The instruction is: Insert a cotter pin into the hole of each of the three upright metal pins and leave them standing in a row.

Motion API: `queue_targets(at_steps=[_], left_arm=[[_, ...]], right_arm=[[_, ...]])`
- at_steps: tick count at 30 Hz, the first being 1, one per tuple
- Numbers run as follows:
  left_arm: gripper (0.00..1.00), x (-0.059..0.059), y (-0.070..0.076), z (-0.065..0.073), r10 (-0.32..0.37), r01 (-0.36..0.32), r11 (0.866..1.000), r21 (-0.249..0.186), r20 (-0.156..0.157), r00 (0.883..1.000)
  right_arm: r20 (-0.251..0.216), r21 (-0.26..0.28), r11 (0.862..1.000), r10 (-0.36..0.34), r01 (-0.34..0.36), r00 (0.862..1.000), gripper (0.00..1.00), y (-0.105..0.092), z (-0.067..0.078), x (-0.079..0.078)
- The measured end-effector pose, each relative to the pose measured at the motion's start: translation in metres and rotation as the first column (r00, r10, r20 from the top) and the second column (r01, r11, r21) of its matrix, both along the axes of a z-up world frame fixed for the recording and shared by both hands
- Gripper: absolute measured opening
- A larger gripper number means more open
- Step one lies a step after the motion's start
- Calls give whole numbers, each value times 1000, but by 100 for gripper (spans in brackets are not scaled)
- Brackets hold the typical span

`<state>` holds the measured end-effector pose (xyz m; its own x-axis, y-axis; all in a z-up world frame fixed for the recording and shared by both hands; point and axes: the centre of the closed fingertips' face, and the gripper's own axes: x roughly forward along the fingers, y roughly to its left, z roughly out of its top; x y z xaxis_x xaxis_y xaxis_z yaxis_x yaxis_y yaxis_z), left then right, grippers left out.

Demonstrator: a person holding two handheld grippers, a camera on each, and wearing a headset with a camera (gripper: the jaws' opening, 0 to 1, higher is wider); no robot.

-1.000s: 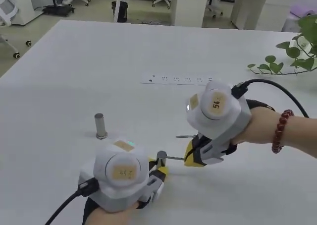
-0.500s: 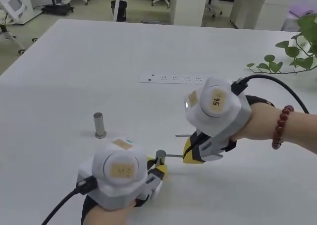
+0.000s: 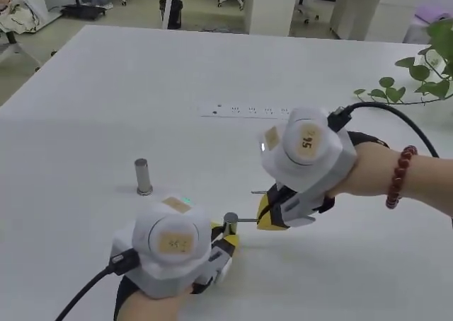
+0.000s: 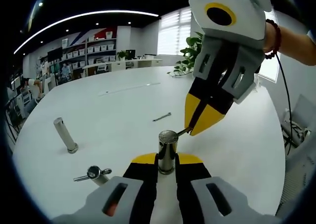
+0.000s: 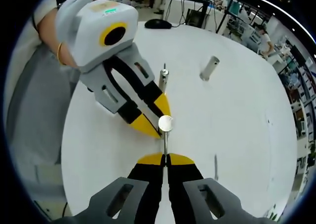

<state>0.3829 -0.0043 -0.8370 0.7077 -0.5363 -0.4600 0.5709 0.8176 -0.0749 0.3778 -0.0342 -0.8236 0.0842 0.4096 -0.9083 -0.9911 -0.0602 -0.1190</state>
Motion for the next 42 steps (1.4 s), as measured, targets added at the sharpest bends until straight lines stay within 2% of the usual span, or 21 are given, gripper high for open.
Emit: queue_targets(at_steps=[19,22,27,31,37,42], left_arm=[[11,-2,1,-4,14,-14,1000,-3,-16,1000],[11,-3,1,-5,18,-18,1000,-3,-19,1000],[11,-3,1,-5,22,-22,1000,-3,-19,1000],[11,-3,1,-5,25,-25,1000,-1,-20,999],[11,-3,1,-5,27,-27,1000,-2,-23,999],[11,-3,2,-5,32,-32,999,-2,-23,999]], right_arm=[[-39,38,998,-45,46,998,3,21,-1,-3],[-56,61,996,-67,70,996,4,25,-1,-4],[-57,74,995,-61,65,996,5,25,0,-5],[-79,102,990,-90,98,993,12,23,3,-6],[-68,96,990,-98,105,993,11,16,5,-5],[-52,77,994,-79,83,995,8,12,4,-4]])
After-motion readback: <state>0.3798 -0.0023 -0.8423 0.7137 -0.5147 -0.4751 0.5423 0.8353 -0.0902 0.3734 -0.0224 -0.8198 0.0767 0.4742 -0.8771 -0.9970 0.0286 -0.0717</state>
